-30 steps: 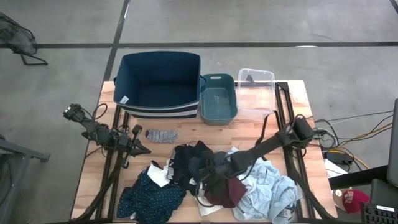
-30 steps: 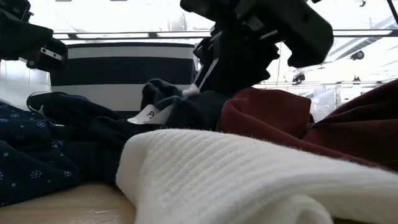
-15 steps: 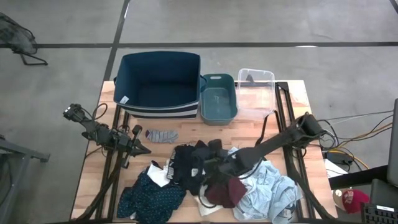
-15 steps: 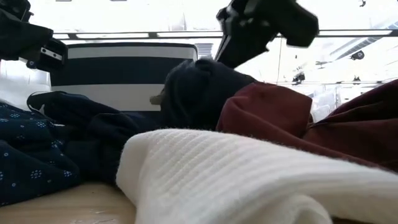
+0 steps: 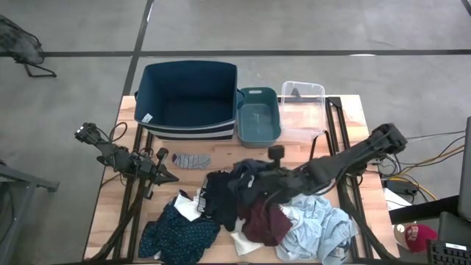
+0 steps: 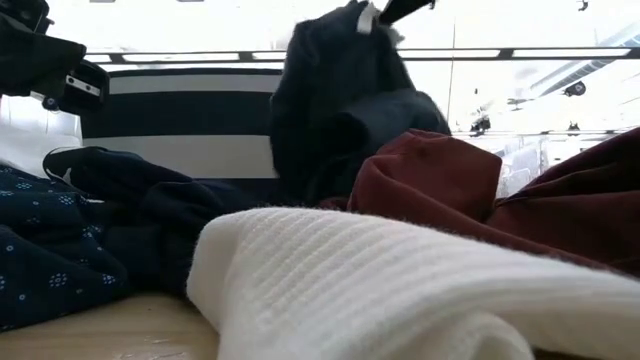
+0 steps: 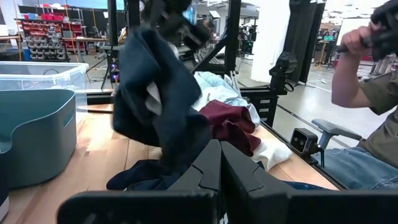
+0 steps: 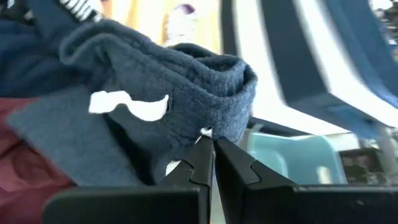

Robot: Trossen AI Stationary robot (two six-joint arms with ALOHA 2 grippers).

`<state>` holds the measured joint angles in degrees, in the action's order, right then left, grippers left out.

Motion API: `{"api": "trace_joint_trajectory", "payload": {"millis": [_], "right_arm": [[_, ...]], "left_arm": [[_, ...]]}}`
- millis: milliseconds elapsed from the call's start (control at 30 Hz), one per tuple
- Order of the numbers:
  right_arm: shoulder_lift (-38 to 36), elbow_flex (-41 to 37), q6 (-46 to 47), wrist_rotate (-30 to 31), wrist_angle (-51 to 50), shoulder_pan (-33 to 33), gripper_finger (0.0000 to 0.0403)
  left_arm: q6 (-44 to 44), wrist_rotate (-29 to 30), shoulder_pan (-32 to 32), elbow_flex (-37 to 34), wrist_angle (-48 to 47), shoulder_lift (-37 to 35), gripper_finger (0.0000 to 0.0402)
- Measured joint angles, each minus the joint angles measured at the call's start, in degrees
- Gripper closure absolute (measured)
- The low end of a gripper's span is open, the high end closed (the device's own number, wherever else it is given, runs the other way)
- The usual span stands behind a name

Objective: Pick & Place Cloths
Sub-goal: Put the blue boxer into the transparent bin

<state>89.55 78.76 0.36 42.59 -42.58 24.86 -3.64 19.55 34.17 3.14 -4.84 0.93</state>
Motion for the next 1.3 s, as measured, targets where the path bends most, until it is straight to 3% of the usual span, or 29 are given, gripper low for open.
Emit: {"api": "trace_joint_trajectory", "payload": {"millis": [433, 833, 1300], "right_arm": [[-14.54, -0.02, -0.87, 17.23, -2.21, -1.53, 0.0394], [-24.09, -0.02, -5.47, 35.76, -1.59, -7.68, 0.0394], [-26.8, -0.02, -7.18, 36.28, -1.23, -23.84, 0.0394]], "left_arm": [[0.0, 0.0, -0.02, -0.02, 0.11, 0.07, 0.0399], [0.0, 0.0, -0.02, 0.0, 0.11, 0.07, 0.0399], [-0.01, 0.01, -0.02, 0.0, 0.11, 0.07, 0.0399]]}}
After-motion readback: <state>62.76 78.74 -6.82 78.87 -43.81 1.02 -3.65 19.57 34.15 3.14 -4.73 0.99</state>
